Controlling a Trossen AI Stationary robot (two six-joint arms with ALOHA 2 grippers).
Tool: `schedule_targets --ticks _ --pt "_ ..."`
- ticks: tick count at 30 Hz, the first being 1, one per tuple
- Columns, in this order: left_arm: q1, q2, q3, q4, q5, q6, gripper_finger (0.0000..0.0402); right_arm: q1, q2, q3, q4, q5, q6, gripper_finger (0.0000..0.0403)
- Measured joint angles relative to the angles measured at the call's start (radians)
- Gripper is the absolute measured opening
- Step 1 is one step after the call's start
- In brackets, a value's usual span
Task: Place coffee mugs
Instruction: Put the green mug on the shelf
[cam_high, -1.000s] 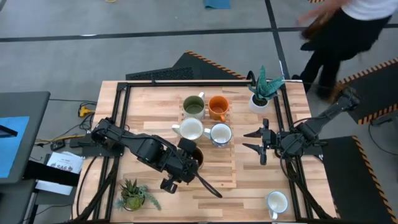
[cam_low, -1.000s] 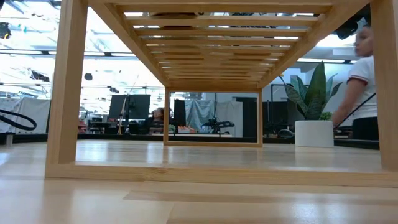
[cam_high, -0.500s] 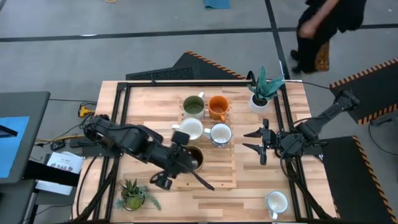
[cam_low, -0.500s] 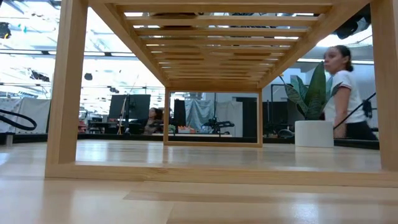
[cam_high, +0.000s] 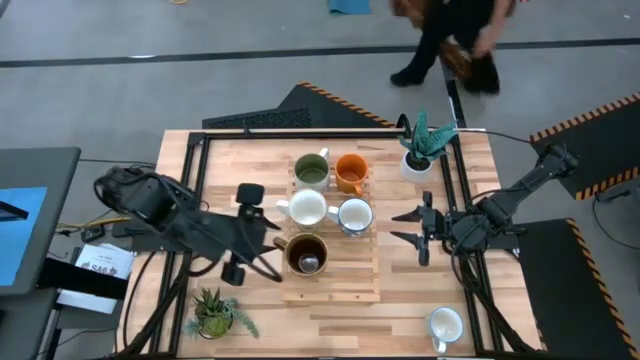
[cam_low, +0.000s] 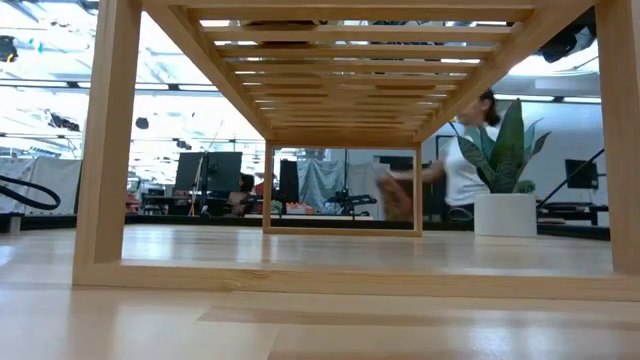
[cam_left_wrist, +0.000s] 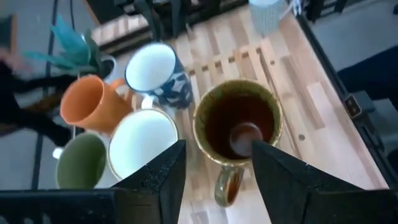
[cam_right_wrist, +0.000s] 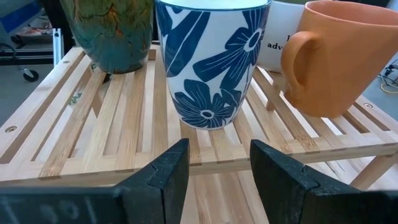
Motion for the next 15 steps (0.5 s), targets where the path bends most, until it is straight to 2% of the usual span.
schedule_targets --ticks 2,5,11,15 --pt "-0.008 -0.084 -0.137 0.088 -0.010 0.008 0.0167 0.003 0.000 0.000 -0.003 0.000 0.000 0.0194" --pt "-0.010 -0.251 -0.426 0.260 -0.019 0.005 0.0167 0.011 0.000 0.000 -0.010 0.000 0.000 0.0194" --pt "-0.002 -0.676 -1.130 0.814 -0.038 0.008 0.0167 0.012 0.000 0.000 -0.013 0.000 0.000 0.0194" --pt "-0.006 -0.911 -1.493 1.202 -0.020 0.081 0.0167 0.000 0.000 0.000 -0.007 0.000 0.000 0.0194"
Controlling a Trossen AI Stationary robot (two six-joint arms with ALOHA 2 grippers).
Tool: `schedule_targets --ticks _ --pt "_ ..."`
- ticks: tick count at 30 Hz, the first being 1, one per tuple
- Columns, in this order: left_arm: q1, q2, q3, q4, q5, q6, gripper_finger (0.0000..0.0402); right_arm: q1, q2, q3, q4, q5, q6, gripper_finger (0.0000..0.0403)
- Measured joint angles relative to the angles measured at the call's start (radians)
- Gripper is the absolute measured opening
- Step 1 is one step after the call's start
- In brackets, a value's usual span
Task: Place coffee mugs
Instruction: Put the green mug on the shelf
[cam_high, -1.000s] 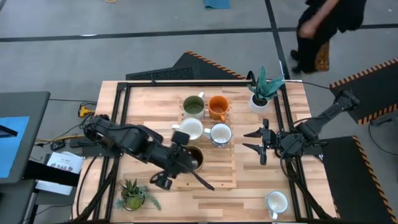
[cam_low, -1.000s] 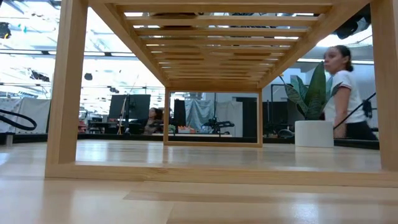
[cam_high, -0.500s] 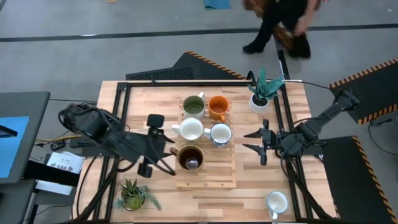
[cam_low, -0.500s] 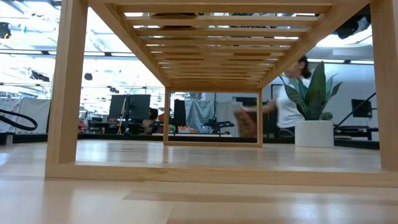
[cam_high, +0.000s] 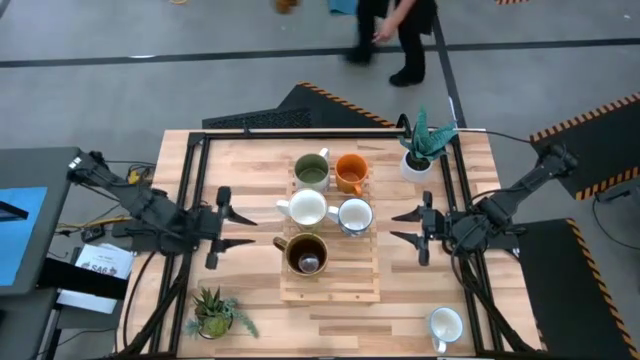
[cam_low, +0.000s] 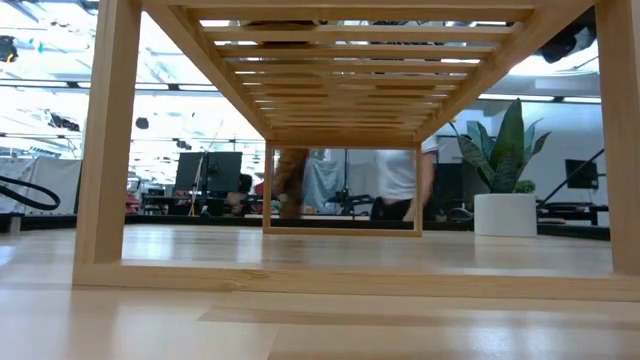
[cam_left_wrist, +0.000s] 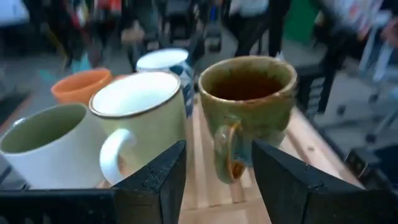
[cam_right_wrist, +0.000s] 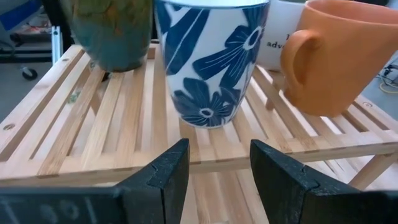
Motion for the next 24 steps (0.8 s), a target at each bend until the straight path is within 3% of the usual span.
schedule_targets --ticks 6,9,12,18,24 --pt "0.000 -0.221 -0.347 0.408 0.049 0.095 0.0167 -0.039 0.000 0.009 0.075 -0.014 0.015 0.0194" --pt "0.000 -0.275 -0.441 0.497 0.094 0.101 0.0167 -0.049 0.000 0.091 0.025 -0.164 0.101 0.0194" --pt "-0.001 -0.294 -0.495 0.518 0.087 0.095 0.0167 -0.038 0.022 0.213 -0.132 -0.380 0.285 0.0193" --pt "-0.001 -0.295 -0.525 0.519 0.061 0.073 0.0167 0.089 0.192 0.419 -0.537 -0.534 0.706 0.0185" --pt "-0.001 -0.295 -0.525 0.519 0.089 0.068 0.0167 0.231 0.421 0.492 -0.699 -0.767 1.025 0.0182"
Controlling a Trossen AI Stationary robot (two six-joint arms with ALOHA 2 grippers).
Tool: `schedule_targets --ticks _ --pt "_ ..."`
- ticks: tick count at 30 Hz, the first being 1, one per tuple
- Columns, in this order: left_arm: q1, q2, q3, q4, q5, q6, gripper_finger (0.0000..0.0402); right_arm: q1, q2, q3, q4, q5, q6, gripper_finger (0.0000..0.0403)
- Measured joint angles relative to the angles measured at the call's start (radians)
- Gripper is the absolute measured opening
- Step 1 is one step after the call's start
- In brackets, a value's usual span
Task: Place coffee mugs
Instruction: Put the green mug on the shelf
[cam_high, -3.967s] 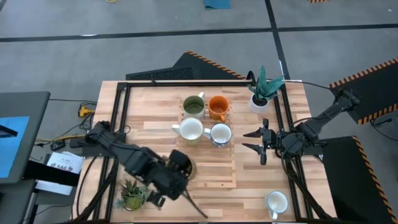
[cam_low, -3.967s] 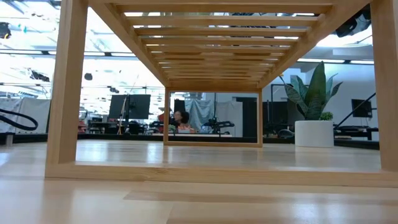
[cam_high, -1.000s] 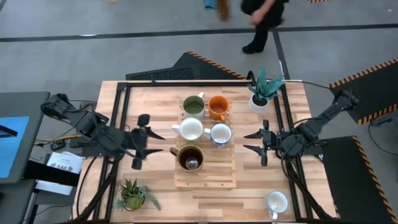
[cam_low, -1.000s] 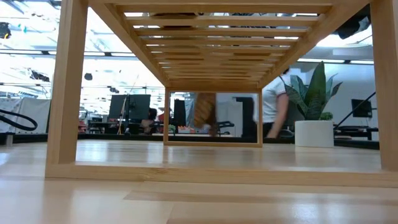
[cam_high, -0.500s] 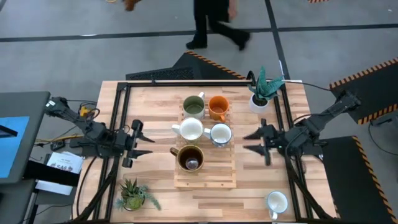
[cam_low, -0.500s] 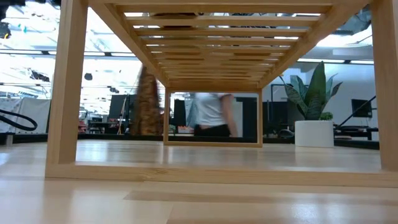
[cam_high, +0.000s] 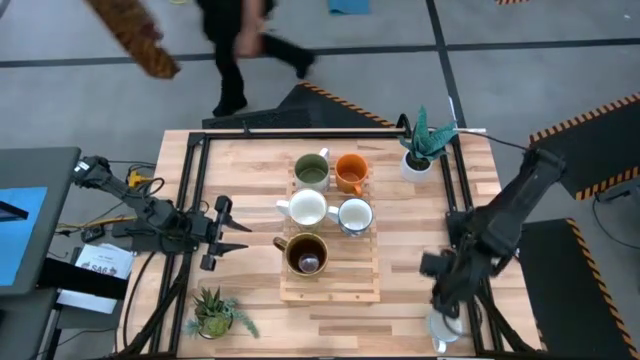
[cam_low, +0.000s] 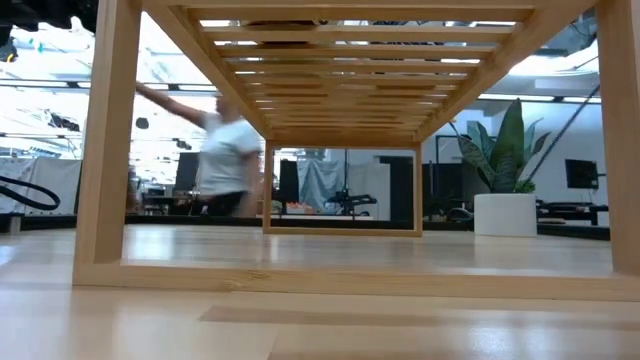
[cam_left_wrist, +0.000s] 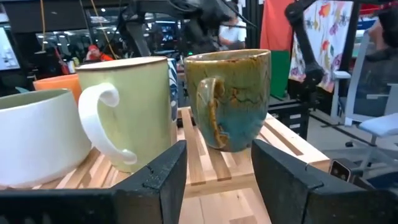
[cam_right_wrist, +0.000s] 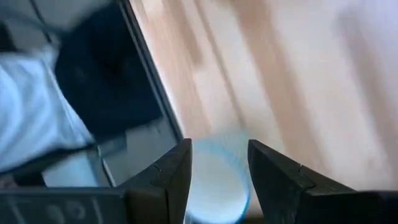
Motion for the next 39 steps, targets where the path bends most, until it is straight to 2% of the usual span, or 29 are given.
schedule_targets --ticks 3,8,16,20,31,35,39 --pt "0.000 0.000 0.000 0.001 -0.003 0.001 0.0167 0.048 0.093 0.003 -0.009 -0.098 0.058 0.0182" --pt "0.000 0.000 0.000 0.001 -0.004 0.009 0.0167 0.076 0.194 0.003 -0.040 -0.177 0.097 0.0182" --pt "0.000 0.000 0.000 0.000 -0.005 0.017 0.0167 0.075 0.234 0.003 -0.056 -0.197 0.073 0.0182" --pt "0.000 0.000 0.001 -0.003 -0.006 0.017 0.0167 0.082 0.241 0.003 -0.057 -0.165 0.075 0.0182" --pt "0.000 0.000 0.001 -0.005 -0.006 0.007 0.0167 0.094 0.413 0.003 -0.043 -0.224 -0.035 0.0179" --pt "0.000 0.000 0.001 -0.005 -0.006 0.007 0.0167 0.093 0.443 0.003 -0.040 -0.256 -0.065 0.0144" --pt "0.000 0.000 0.001 -0.005 -0.006 0.007 0.0167 0.066 0.441 0.006 -0.037 -0.370 -0.109 0.0048"
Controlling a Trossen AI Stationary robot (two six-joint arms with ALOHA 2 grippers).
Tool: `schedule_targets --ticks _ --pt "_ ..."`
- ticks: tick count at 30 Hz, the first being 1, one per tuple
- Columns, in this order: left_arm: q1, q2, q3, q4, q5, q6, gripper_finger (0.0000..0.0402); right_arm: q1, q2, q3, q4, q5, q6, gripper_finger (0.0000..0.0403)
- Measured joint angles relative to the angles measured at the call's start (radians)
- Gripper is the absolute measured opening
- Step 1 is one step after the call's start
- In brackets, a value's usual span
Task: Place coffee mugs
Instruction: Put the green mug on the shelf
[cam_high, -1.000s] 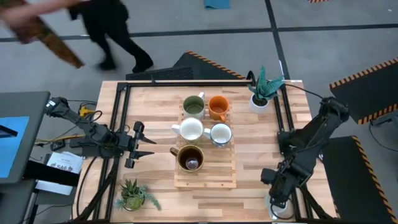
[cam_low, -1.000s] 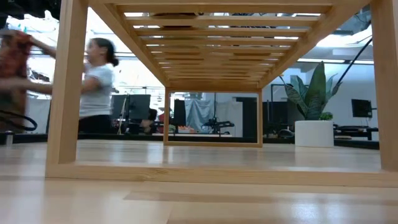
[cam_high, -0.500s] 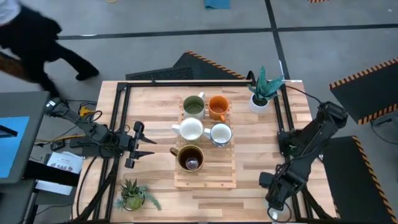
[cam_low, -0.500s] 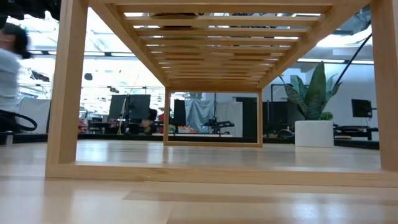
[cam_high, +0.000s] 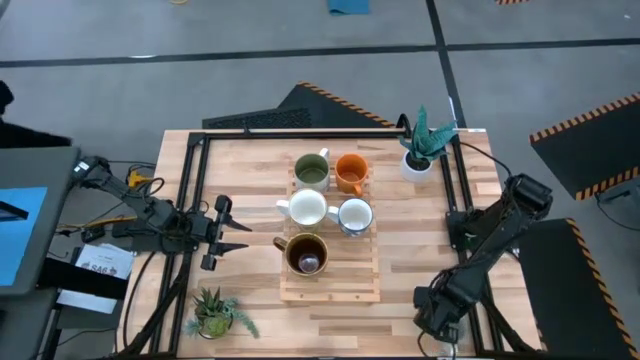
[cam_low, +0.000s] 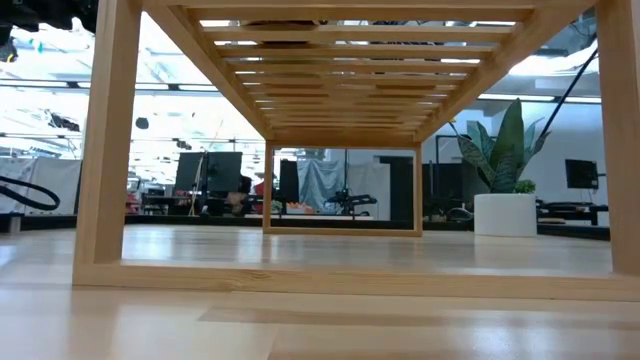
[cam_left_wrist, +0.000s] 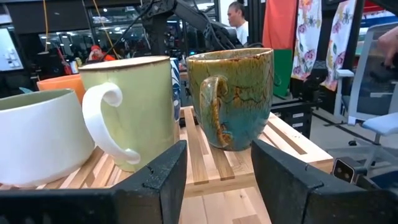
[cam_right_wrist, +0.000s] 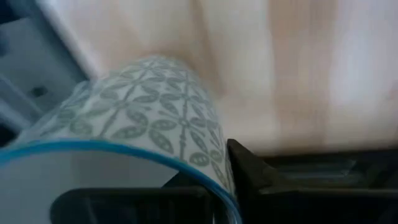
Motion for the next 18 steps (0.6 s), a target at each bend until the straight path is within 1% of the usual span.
schedule_targets --ticks 1,4,8,12,15,18 --pt "0.000 0.000 0.000 0.000 0.000 0.000 0.0167 -0.011 -0.009 0.008 -0.003 -0.034 -0.008 0.0041" --pt "0.000 0.000 0.000 0.000 0.000 0.000 0.0167 -0.052 -0.049 0.074 0.010 -0.042 -0.049 0.0044" --pt "0.000 0.000 0.000 0.000 0.001 0.000 0.0167 -0.114 -0.101 0.212 -0.025 0.024 -0.124 0.0044" --pt "0.000 0.000 0.000 0.000 0.001 0.000 0.0167 -0.186 -0.125 0.430 -0.145 0.150 -0.235 0.0044" --pt "0.000 0.000 0.000 0.001 0.001 0.000 0.0167 -0.249 -0.110 0.602 -0.261 0.294 -0.332 0.0044" --pt "0.000 0.000 0.000 0.001 0.001 0.000 0.0167 -0.313 -0.072 0.740 -0.329 0.421 -0.412 0.0044"
